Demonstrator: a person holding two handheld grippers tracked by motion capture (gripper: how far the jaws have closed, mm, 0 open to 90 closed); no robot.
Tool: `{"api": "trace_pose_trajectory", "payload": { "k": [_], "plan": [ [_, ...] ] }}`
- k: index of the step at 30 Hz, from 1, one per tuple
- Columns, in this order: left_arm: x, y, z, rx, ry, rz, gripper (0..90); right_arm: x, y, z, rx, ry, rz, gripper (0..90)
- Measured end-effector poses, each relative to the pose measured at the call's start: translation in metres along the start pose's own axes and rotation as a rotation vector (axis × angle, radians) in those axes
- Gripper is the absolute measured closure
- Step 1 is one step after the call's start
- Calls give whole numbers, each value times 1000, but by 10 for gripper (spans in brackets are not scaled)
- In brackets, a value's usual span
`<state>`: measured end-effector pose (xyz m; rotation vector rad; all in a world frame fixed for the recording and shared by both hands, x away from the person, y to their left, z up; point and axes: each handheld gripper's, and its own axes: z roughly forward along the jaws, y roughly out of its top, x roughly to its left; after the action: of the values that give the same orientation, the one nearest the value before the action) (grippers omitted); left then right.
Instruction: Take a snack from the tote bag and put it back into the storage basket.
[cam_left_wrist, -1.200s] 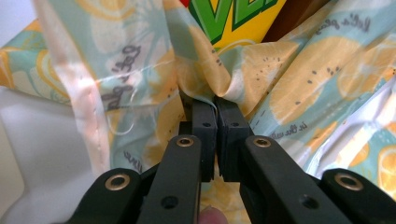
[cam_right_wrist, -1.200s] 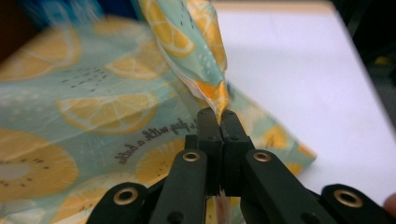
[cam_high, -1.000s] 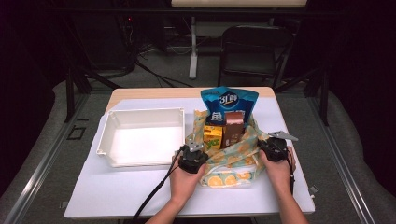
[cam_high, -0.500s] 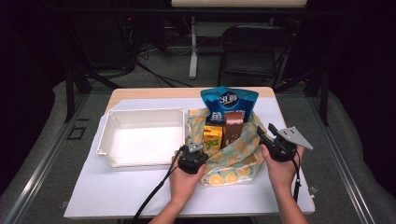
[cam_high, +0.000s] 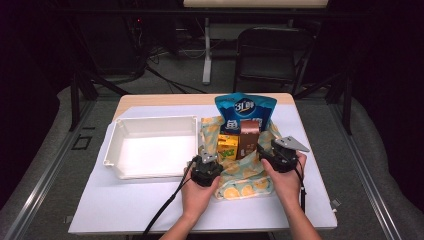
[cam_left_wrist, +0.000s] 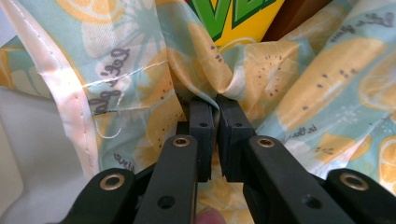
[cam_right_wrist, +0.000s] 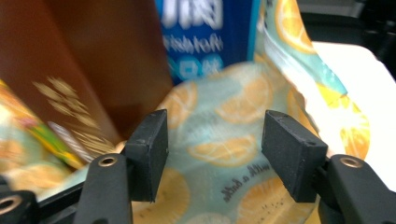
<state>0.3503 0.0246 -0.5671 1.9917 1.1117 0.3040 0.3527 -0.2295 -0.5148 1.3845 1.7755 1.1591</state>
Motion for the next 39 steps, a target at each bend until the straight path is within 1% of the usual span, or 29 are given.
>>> {"api": "trace_pose_trajectory", "payload": {
  "k": [1,3,5,6,7,8,10,12,14,17,18,20,21,22,24,26,27,29,31,32,33,34,35,36,37,38,39],
  "plan": [
    [0,0,0,0,0,1,855,0,-2,2,3,-15,-5,420],
    [0,0,0,1,0,2,854,2,-3,2,-2,-62,-38,550],
    [0,0,0,1,0,4,854,0,-3,0,2,-59,-33,702],
    [0,0,0,1,-1,4,853,0,-3,-1,2,-58,-35,764],
    [0,0,0,1,-2,5,852,-1,-3,-2,3,-48,-45,834],
    [-1,0,-1,3,0,8,851,0,-3,-2,6,-47,-58,892],
    [-1,0,-1,2,0,9,849,3,-2,-3,15,-67,-86,900],
    [-1,0,-1,0,-1,12,847,3,-2,-4,18,-65,-91,900],
    [-1,0,-1,-2,-3,12,847,-1,-2,-6,17,-59,-67,900],
    [-1,0,-1,-5,-10,20,842,-9,-3,-10,12,-71,-35,900],
    [-1,0,-1,-6,-14,22,840,-12,-4,-11,23,-74,-32,900],
    [-2,-1,-1,-10,-18,28,840,-15,-7,-13,25,-81,-22,900],
    [-2,-1,-1,-10,-20,27,840,-15,-7,-13,35,-94,-16,900],
    [-1,0,-1,-9,-22,26,840,-16,-8,-12,56,-102,-24,900],
    [-1,0,-1,-7,-25,24,840,-18,-12,-10,82,-121,-7,900],
    [-1,0,-1,-4,-26,23,841,-21,-19,-5,133,-131,3,900],
    [-1,0,-1,-4,-27,22,842,-22,-22,0,165,-120,15,900],
    [-1,0,-1,-4,-29,17,843,-26,-29,8,198,-112,54,900],
    [0,0,-1,-1,-31,17,843,-31,-37,18,267,-104,62,900],
    [0,0,0,1,-34,14,842,-33,-39,20,294,-105,48,900],
    [1,0,0,3,-37,9,842,-34,-38,21,294,-98,50,900],
    [1,0,0,4,-41,-3,842,-32,-39,23,275,-85,80,900],
    [1,0,1,5,-43,-4,843,-36,-36,20,317,-80,42,900],
    [1,0,1,3,-44,-9,843,-37,-39,22,276,-53,81,900],
    [1,0,1,3,-43,-8,844,-39,-40,20,259,-33,102,890],
    [1,0,1,6,-41,-6,844,-41,-39,16,238,-21,109,852],
    [1,0,1,6,-40,-5,846,-42,-37,11,217,-16,104,814]
  ]
}}
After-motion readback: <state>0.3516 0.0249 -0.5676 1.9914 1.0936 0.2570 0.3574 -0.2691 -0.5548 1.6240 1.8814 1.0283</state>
